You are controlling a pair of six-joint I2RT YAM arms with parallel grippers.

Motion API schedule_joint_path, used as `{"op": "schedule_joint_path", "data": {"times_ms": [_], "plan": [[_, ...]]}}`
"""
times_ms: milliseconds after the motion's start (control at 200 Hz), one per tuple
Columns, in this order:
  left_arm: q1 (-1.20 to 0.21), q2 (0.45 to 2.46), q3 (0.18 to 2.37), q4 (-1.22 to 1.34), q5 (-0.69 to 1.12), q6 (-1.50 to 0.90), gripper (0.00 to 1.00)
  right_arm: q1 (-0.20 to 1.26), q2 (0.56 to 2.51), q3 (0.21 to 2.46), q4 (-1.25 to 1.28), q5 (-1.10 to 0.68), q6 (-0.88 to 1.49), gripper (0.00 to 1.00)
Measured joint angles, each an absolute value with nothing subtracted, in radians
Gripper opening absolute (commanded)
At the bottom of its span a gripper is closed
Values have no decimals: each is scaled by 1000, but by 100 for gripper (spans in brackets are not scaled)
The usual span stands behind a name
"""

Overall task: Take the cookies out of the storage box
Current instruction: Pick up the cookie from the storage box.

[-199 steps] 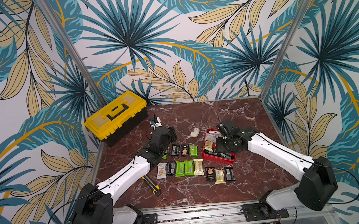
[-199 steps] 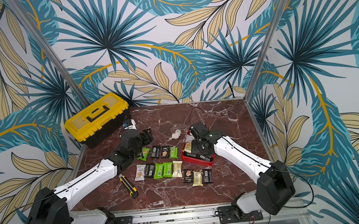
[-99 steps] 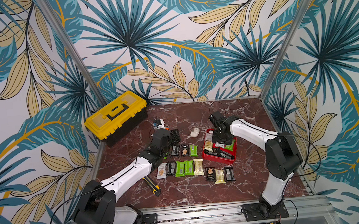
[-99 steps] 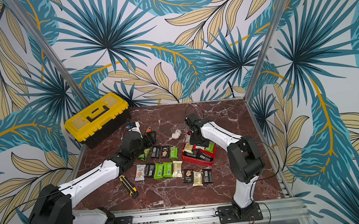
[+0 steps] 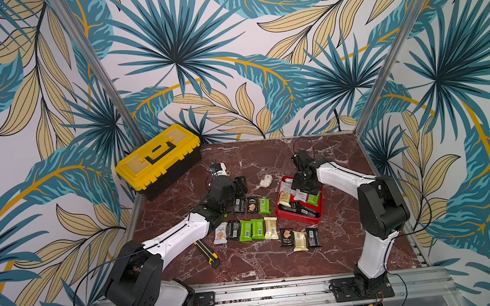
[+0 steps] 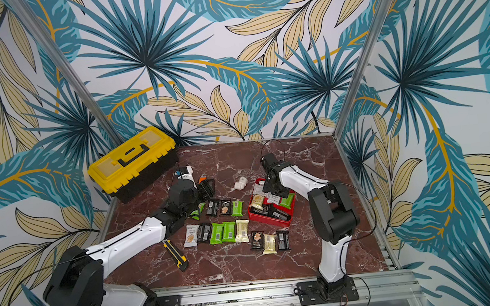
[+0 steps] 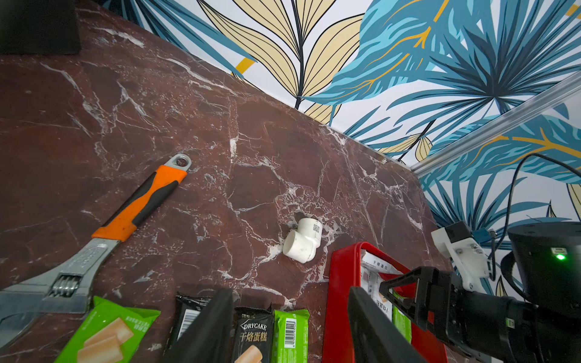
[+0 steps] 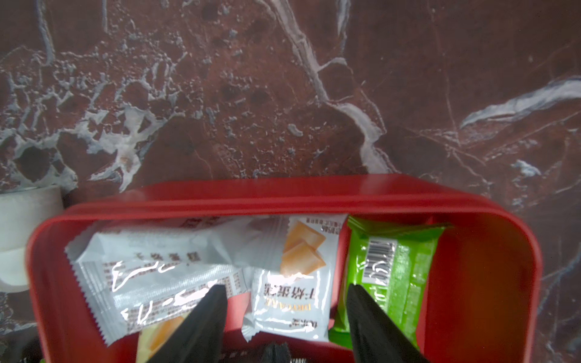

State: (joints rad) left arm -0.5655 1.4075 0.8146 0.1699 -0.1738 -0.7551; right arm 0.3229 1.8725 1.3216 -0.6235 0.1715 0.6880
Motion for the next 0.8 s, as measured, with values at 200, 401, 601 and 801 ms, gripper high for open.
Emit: {"op": "schedule_joint_path", "data": {"times_ms": [200, 401, 601, 801], "plan": [[-566, 1430, 815, 176, -171, -755, 63, 314, 1889, 1302, -572, 145, 688, 63], [-566, 1438, 816, 176, -167, -756, 63, 308, 1891, 1275, -542, 134, 688, 61], [-566, 1441, 816, 176, -159, -760, 63, 298, 1903, 1272, -522, 130, 688, 59], [-566, 1449, 818, 176, -159, -770, 63, 295, 1902, 1268, -516, 122, 688, 58]]}}
